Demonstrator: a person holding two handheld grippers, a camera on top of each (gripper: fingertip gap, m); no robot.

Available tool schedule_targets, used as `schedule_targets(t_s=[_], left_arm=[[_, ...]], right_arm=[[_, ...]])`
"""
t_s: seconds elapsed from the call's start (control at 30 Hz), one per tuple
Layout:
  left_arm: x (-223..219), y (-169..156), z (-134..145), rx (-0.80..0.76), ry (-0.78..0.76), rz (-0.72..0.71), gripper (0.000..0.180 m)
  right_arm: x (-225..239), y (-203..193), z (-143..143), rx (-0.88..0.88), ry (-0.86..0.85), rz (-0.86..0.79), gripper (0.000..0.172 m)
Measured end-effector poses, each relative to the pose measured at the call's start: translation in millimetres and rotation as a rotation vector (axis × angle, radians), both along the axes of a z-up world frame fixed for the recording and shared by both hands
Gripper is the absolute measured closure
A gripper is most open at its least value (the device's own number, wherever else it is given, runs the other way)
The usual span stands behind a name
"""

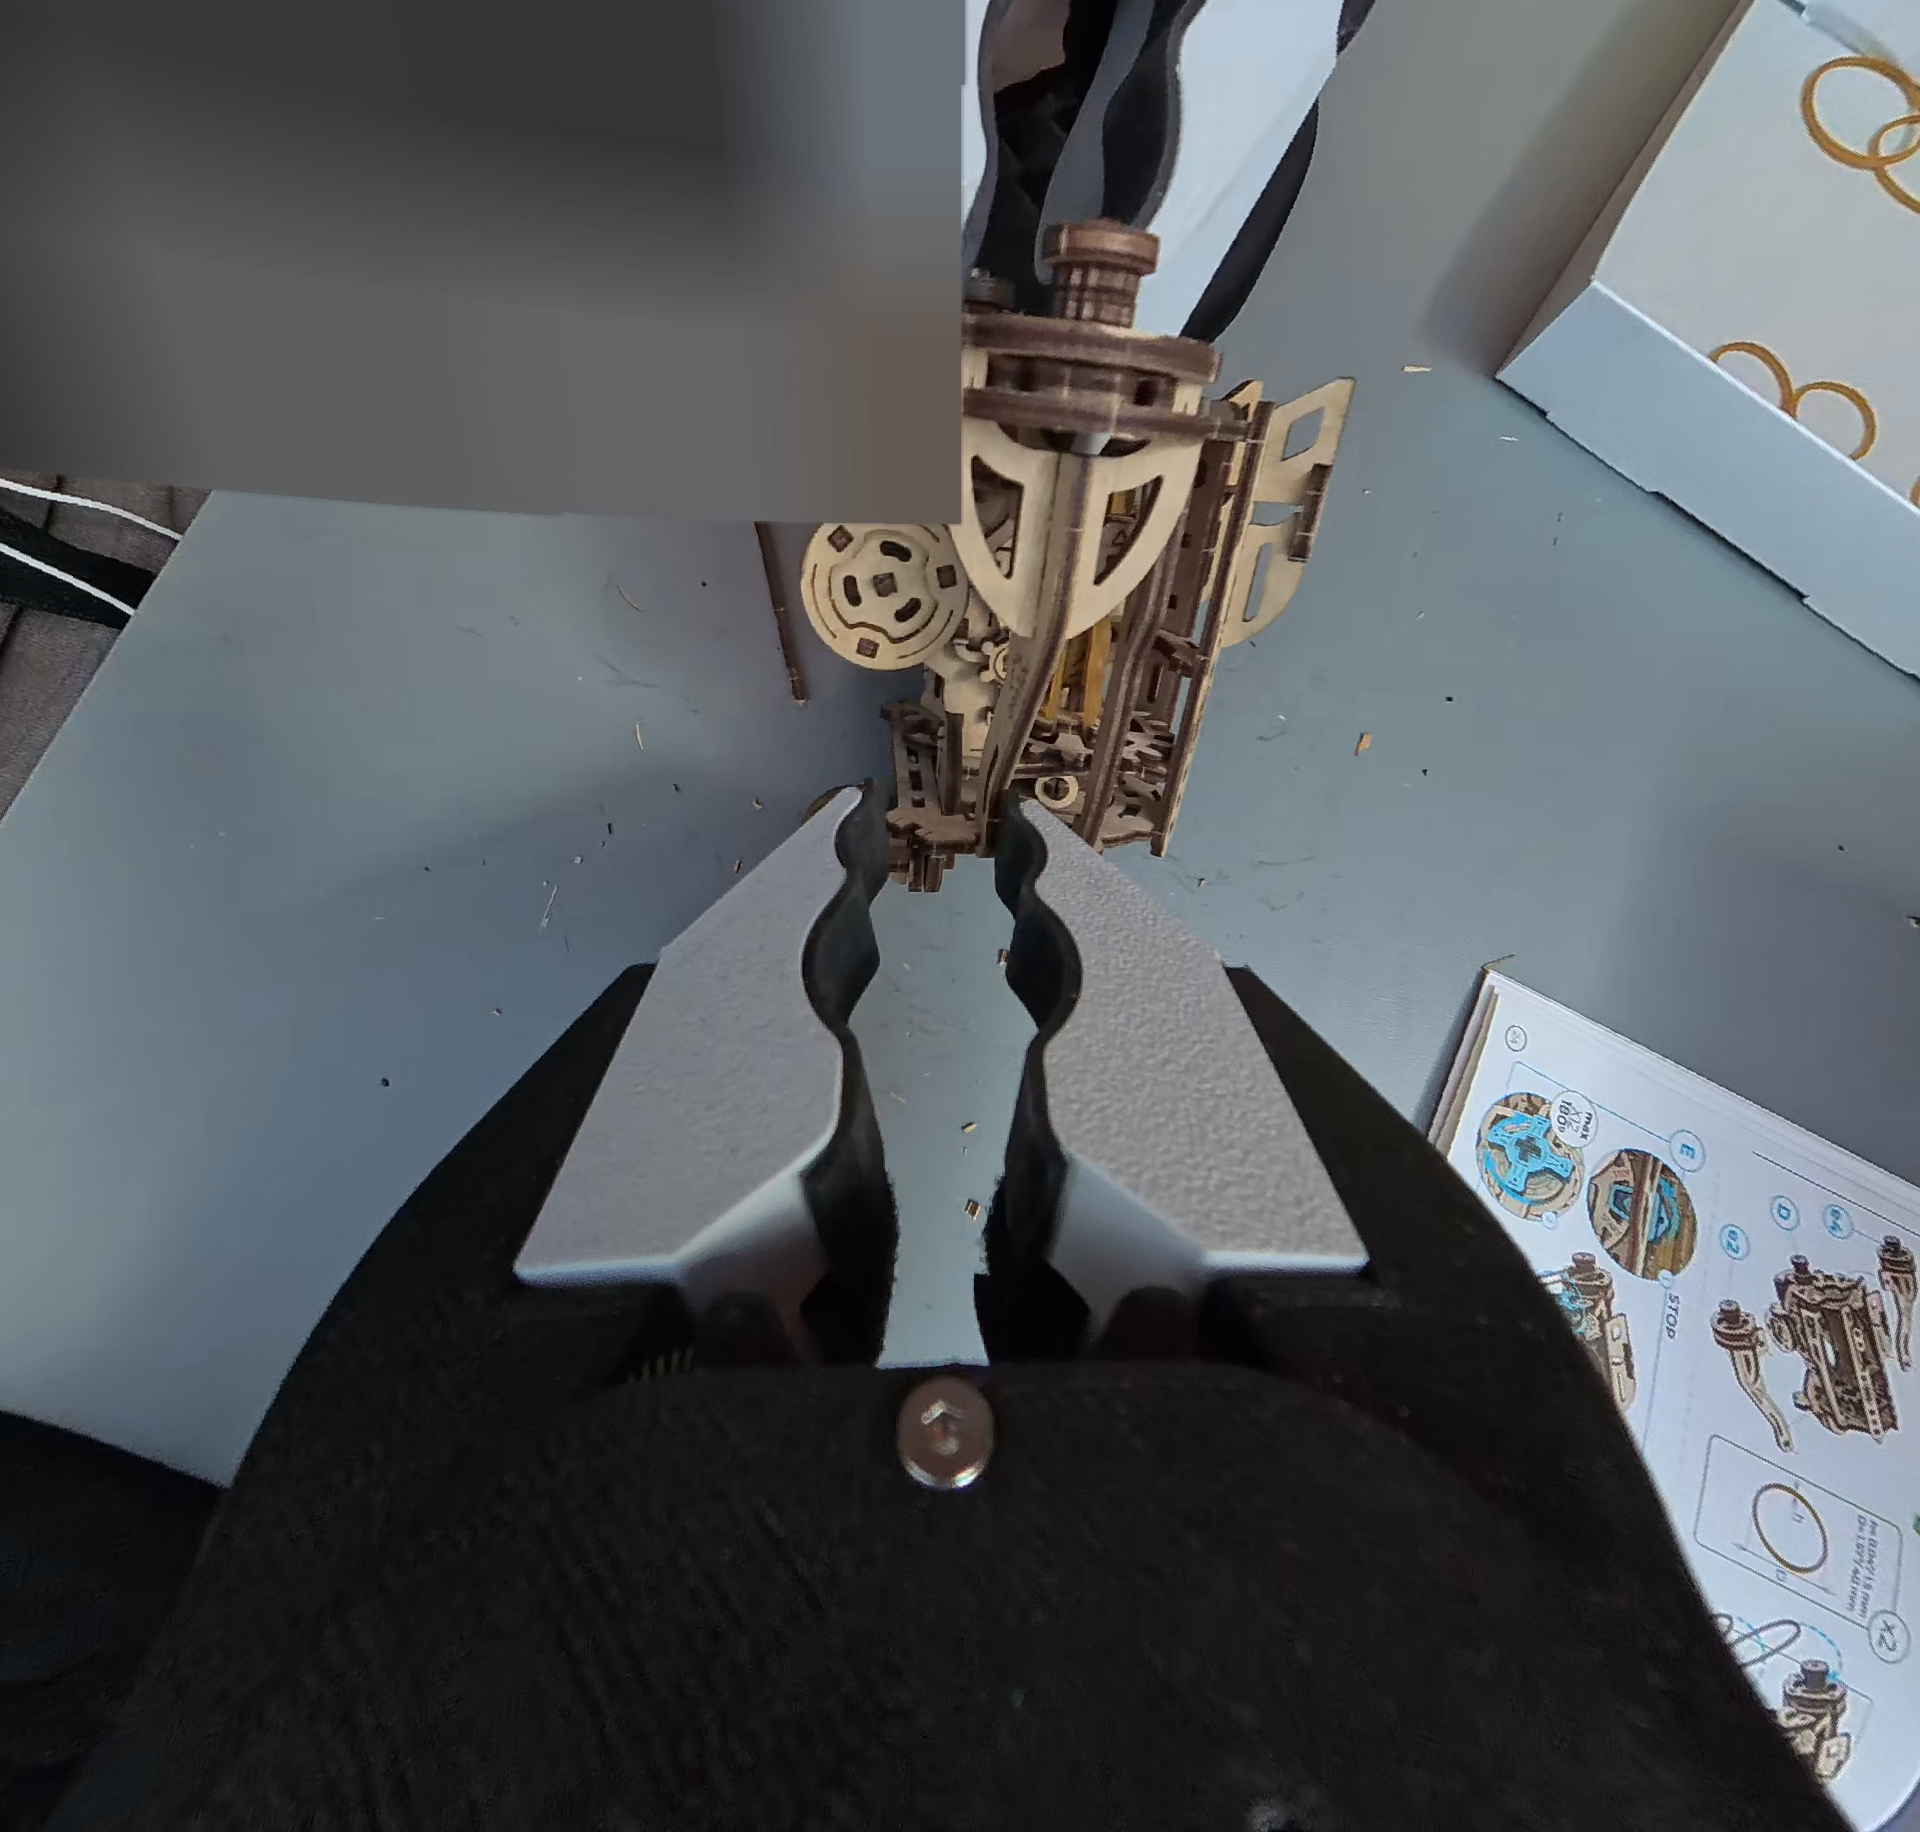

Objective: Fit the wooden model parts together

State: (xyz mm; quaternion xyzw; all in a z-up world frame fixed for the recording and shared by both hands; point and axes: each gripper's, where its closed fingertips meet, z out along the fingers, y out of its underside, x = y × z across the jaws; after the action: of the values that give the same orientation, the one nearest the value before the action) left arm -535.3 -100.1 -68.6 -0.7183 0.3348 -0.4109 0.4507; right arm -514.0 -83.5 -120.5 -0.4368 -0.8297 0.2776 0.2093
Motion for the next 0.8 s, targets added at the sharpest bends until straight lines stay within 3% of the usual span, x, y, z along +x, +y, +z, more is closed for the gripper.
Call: schedule_targets(t_s=[0.27, 0.57, 0.8], left_arm=[[1.8, -1.3, -0.6, 0.004, 0.007, 0.005, 0.162], [3.2, -1.9, -0.8, 0.008, 0.006, -0.002, 0.166], [4.4, -2.5, 0.2, 0.009, -0.001, -0.006, 0.165]], right_arm=[[2.0, -2.2, -1.2, -0.103, -0.064, -0.037, 0.151], [4.1, -2.4, -2.3, 0.03, -0.086, -0.011, 0.151], [4.4, -2.2, -2.6, 0.036, -0.046, -0.015, 0.152]])
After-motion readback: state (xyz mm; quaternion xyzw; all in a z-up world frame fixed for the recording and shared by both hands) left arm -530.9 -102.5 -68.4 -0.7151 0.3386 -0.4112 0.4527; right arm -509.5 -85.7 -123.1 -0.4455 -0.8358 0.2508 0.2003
